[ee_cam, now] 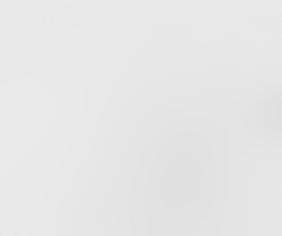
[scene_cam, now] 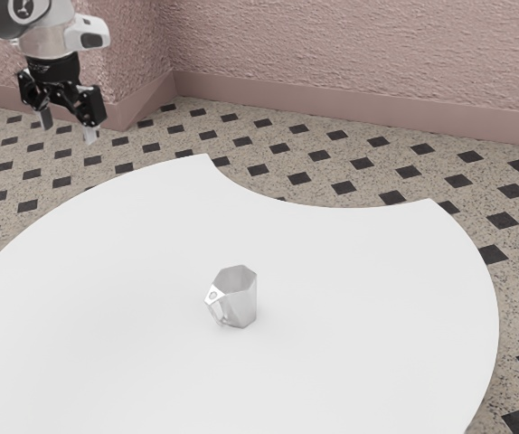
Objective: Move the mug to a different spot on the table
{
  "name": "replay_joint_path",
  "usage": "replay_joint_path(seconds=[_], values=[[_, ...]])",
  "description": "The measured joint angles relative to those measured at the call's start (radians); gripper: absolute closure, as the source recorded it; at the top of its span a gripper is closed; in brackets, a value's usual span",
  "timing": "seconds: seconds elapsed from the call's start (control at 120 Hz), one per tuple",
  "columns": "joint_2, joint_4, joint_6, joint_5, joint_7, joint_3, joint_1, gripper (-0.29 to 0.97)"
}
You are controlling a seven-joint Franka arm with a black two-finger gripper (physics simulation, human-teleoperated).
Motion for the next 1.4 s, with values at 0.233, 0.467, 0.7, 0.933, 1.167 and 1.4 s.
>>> replay_joint_path(seconds=[0.233, 0.467, 0.7, 0.933, 1.167, 1.4], values=[[-0.025, -0.051, 0.005, 0.001, -0.010, 0.007, 0.008, 0.00], [-0.052, -0.218, 0.007, 0.001, -0.022, 0.006, 0.009, 0.00], [-0.051, -0.386, 0.067, -0.020, -0.030, 0.005, 0.010, 0.00], [-0.056, -0.621, 0.382, -0.198, -0.033, 0.004, 0.005, 0.00], [-0.047, -0.723, 0.544, -0.316, -0.014, -0.018, -0.060, 0.00], [-0.040, -0.851, 0.724, -0.429, 0.004, -0.083, -0.087, 0.00]])
